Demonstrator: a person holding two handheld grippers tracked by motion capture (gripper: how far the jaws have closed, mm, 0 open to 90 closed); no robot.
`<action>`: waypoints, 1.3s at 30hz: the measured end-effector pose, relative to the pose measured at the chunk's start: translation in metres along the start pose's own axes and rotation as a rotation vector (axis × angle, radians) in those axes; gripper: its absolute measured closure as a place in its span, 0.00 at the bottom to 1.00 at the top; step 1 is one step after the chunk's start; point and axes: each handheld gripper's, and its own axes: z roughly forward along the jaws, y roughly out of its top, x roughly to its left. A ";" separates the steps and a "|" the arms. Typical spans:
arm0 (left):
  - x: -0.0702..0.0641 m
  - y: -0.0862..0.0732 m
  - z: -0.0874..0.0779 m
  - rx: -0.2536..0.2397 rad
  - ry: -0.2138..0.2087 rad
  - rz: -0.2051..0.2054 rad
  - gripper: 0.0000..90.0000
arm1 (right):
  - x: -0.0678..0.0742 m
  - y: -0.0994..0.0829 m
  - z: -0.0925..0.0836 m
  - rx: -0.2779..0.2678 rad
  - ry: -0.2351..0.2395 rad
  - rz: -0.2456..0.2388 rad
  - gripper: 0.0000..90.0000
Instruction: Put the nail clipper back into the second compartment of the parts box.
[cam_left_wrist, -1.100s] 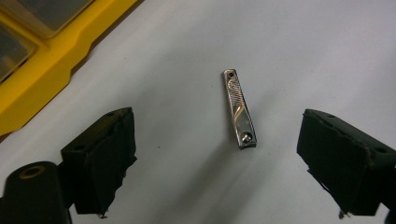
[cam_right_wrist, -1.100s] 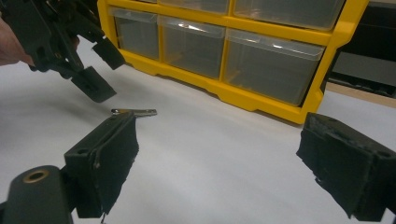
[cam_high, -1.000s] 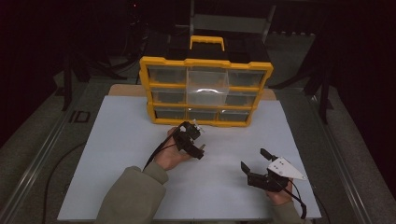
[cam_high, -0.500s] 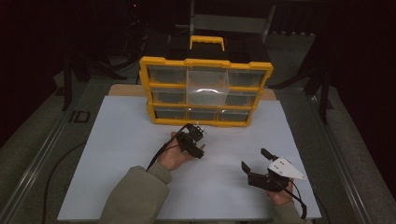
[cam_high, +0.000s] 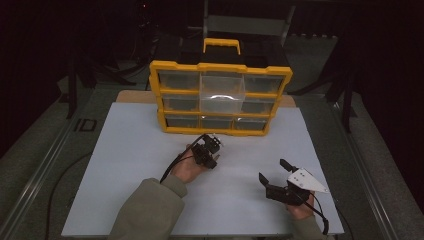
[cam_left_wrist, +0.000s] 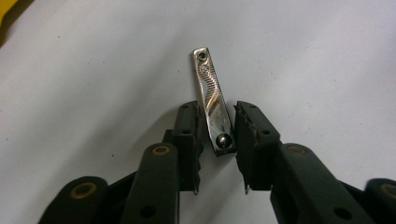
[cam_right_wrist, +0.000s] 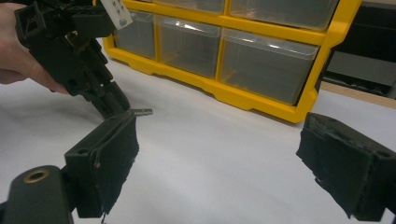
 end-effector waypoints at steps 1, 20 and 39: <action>0.001 0.000 0.000 0.010 0.001 0.000 0.81 | 0.000 0.000 0.000 0.001 0.000 0.000 0.13; 0.003 -0.002 -0.009 -0.004 0.015 0.021 0.89 | -0.001 0.001 -0.001 -0.010 0.002 0.005 0.13; 0.001 -0.010 -0.048 -0.076 0.011 0.086 0.89 | 0.000 0.000 -0.001 -0.011 0.003 0.003 0.13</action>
